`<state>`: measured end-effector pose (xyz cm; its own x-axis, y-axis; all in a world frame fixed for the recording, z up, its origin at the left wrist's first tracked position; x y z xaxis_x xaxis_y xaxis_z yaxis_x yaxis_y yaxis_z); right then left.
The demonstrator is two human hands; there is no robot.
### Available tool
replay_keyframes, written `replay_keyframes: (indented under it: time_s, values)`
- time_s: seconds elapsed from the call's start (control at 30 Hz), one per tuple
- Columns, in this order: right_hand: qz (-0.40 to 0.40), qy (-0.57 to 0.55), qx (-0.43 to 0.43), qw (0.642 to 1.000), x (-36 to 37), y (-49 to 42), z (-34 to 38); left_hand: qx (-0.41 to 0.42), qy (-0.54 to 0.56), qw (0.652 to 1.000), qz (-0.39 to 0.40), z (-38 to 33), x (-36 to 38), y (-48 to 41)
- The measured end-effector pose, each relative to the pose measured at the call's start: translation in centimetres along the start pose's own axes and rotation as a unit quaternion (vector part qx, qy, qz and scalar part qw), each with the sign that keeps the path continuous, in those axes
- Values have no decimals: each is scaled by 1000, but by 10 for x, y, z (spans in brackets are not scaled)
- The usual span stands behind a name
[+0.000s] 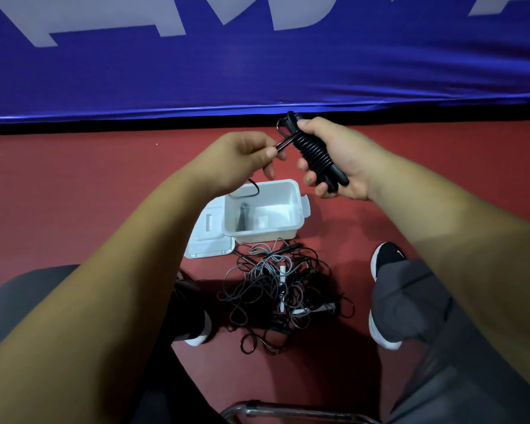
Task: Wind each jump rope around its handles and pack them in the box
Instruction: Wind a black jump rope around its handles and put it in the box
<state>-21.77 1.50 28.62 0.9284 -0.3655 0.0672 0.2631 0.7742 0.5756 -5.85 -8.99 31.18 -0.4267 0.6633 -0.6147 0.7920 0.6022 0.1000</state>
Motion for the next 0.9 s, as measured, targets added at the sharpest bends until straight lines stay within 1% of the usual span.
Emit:
replay_keyframes:
  time_s: [0.07, 0.17, 0.27, 0.37, 0.47, 0.57, 0.63, 0.77, 0.9]
  values:
    - [4, 19, -4, 1000, 1, 1, -2, -10, -43, 999, -2, 5, -3, -2]
    - [15, 35, -14, 999, 4, 3, -2, -50, -60, 997, 1, 11, -5, -4]
    - [39, 74, -32, 996, 10, 5, -3, -60, -83, 994, 27, 11, 0, -4]
    - [69, 95, -40, 992, 16, 9, -5, -90, -108, 989, 43, 15, 4, -4]
    - [95, 89, -36, 991, 20, 12, -6, -108, -87, 988, 66, 22, 9, 0]
    - [102, 79, -34, 991, 20, 13, -4, -116, -29, 989, 92, 21, 13, 7]
    - [101, 73, -30, 992, 19, 14, -3, -113, -30, 988, 98, 21, 12, 7]
    - [123, 67, -17, 990, 23, 15, -5, -113, -45, 991, 58, 23, 6, 6]
    - [189, 71, -12, 979, 32, 23, -9, -108, -26, 994, 10, 15, 1, 7]
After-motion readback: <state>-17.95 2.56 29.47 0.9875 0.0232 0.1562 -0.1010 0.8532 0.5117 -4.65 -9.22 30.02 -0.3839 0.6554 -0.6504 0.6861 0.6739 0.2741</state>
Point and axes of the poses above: each hand's wrist, its own y-axis away from the middle knuckle, its own x-axis out of the palm, z = x × y, the point moved 5 cm from there along -y, towards the middle knuckle, and after that the axes turned 2 degrees about -z, right-handed, at the moved point
